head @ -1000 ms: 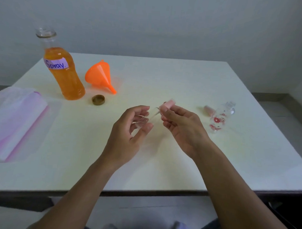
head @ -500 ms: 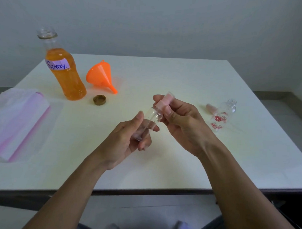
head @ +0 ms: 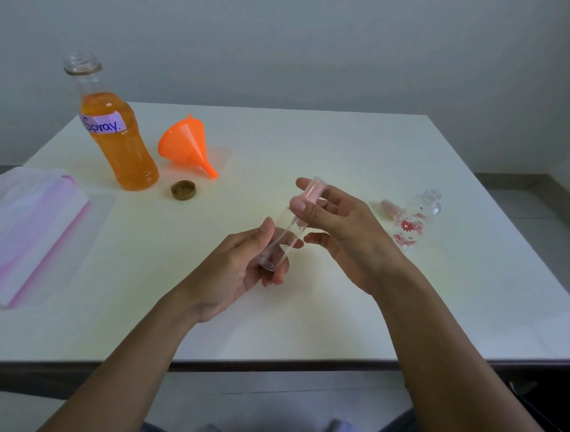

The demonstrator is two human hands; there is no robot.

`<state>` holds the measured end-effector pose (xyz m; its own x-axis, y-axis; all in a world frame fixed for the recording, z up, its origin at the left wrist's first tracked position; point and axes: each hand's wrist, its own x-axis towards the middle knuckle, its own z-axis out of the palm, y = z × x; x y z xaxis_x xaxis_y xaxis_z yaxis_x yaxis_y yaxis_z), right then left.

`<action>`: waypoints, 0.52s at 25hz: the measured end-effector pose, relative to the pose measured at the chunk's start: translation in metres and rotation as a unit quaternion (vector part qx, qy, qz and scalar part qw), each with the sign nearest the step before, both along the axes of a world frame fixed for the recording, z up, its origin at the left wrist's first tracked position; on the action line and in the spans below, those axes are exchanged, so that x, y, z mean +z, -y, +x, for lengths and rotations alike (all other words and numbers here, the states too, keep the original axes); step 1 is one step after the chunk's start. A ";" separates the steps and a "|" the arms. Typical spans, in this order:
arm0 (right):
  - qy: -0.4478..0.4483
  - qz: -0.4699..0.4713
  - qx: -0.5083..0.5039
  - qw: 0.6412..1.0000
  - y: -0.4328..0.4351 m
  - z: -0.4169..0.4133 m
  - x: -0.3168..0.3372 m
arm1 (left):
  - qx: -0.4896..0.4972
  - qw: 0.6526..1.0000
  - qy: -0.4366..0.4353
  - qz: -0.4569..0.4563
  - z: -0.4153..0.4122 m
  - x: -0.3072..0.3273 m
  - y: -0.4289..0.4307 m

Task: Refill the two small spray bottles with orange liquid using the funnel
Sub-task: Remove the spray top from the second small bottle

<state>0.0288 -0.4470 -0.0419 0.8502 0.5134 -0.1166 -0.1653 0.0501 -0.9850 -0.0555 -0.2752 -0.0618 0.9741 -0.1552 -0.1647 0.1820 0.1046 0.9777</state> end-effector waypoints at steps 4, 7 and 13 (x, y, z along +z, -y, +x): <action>-0.052 0.101 0.011 0.993 0.016 0.008 0.003 | 0.021 1.000 0.001 -0.014 0.000 -0.001 -0.003; -0.057 0.162 0.036 0.984 0.016 0.004 0.006 | 0.013 1.000 -0.001 -0.008 -0.001 0.000 -0.003; 0.002 0.117 0.037 0.992 0.007 -0.002 0.004 | -0.030 0.999 -0.035 -0.024 -0.005 0.004 0.000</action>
